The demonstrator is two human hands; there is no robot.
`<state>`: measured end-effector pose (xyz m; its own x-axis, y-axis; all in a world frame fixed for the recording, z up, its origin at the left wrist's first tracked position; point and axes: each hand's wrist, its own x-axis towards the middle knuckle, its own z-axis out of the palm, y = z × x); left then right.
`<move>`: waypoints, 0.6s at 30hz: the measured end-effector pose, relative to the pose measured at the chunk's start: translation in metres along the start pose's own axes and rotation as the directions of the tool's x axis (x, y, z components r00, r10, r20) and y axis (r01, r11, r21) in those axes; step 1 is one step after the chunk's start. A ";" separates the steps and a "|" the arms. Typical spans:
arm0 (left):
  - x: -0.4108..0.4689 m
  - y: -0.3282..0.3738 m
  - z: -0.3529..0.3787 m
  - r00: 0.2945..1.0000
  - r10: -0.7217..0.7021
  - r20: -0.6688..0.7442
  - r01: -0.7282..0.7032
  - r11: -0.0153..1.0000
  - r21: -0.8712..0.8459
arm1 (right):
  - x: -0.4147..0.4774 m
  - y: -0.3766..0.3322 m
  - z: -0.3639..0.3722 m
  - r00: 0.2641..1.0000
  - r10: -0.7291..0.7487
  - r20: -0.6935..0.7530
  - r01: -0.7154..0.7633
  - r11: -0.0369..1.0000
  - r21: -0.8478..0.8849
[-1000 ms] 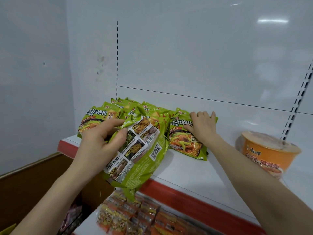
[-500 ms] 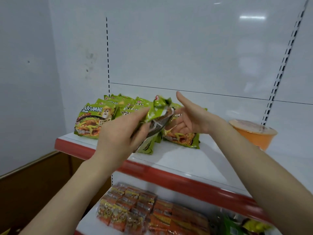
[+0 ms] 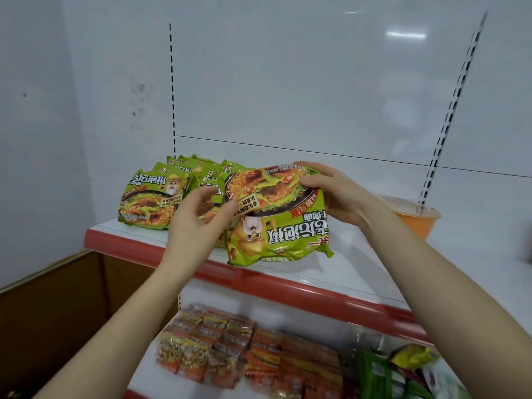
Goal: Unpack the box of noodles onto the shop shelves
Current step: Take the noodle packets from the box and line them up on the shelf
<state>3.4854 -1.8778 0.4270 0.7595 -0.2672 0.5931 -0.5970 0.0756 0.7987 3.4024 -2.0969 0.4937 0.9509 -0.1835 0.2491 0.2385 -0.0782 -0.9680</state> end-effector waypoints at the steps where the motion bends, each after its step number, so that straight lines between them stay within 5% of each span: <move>1: 0.003 0.001 -0.001 0.984 -0.162 0.076 0.170 0.979 -0.114 | -0.001 -0.001 0.000 1.000 -0.003 0.020 0.003 1.000 0.010; 3: 0.008 -0.001 -0.001 0.898 -0.347 0.269 0.420 0.856 -0.300 | -0.004 -0.002 0.004 0.999 0.000 0.051 0.000 1.000 0.001; 5: 0.009 -0.003 0.000 0.858 -0.372 0.355 0.491 0.796 -0.353 | -0.002 -0.001 0.006 0.997 0.013 0.073 -0.013 1.000 0.003; 9: 0.011 0.001 0.012 0.895 -0.338 0.292 0.446 0.716 -0.538 | 0.003 0.009 -0.001 0.999 0.039 -0.017 -0.036 0.985 0.170; 14: 0.010 0.015 0.039 0.854 -0.493 0.167 0.386 0.384 -0.839 | -0.009 0.034 -0.002 0.960 0.119 -0.253 0.024 0.867 0.497; 18: 0.010 0.025 0.062 0.845 -0.526 0.101 0.299 0.307 -0.904 | -0.019 0.051 0.034 0.972 0.036 -0.232 0.033 0.957 0.289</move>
<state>3.4618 -1.9384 0.4459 0.9293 -0.3625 0.0705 0.2775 0.8114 0.5145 3.4037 -2.0638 0.4389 0.8873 -0.4084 0.2143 0.3168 0.2021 -0.9267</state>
